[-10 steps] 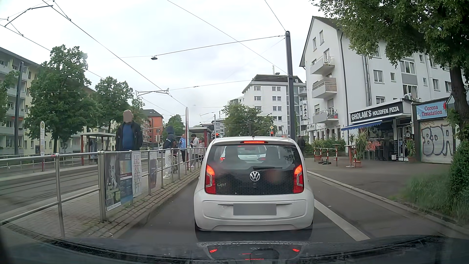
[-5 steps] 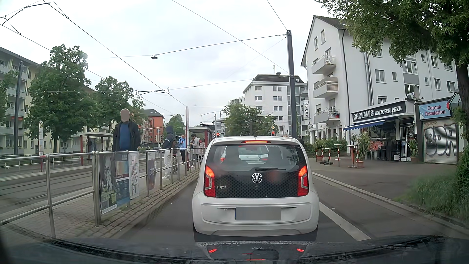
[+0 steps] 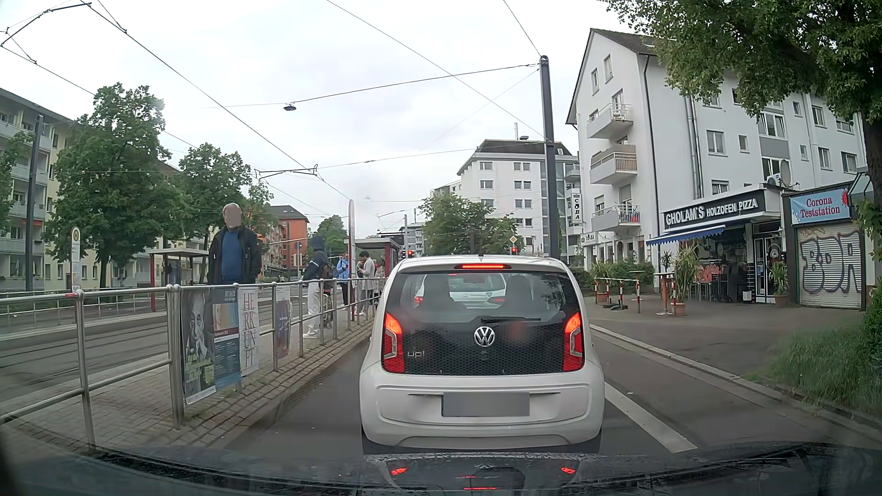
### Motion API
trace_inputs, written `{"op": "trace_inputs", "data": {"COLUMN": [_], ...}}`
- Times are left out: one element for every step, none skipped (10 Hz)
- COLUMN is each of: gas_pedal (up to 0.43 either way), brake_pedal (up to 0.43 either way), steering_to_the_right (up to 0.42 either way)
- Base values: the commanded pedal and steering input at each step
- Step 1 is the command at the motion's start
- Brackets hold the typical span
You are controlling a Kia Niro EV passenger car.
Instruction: Follow the waypoints while adhering to traffic rules and regulations
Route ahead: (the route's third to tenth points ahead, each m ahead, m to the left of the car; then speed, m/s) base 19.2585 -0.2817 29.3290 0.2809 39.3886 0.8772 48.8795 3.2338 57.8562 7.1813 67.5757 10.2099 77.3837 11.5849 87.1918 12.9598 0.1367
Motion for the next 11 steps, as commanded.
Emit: {"op": "trace_inputs", "data": {"gas_pedal": [0.0, 0.0, 0.0, 0.0, 0.0, 0.0, 0.0, 0.0, 0.0, 0.0, 0.0], "brake_pedal": [0.159, 0.165, 0.165, 0.165, 0.171, 0.177, 0.183, 0.183, 0.189, 0.189, 0.201], "steering_to_the_right": [-0.013, -0.013, -0.014, -0.016, -0.016, -0.016, -0.016, -0.016, -0.016, -0.016, -0.016]}}
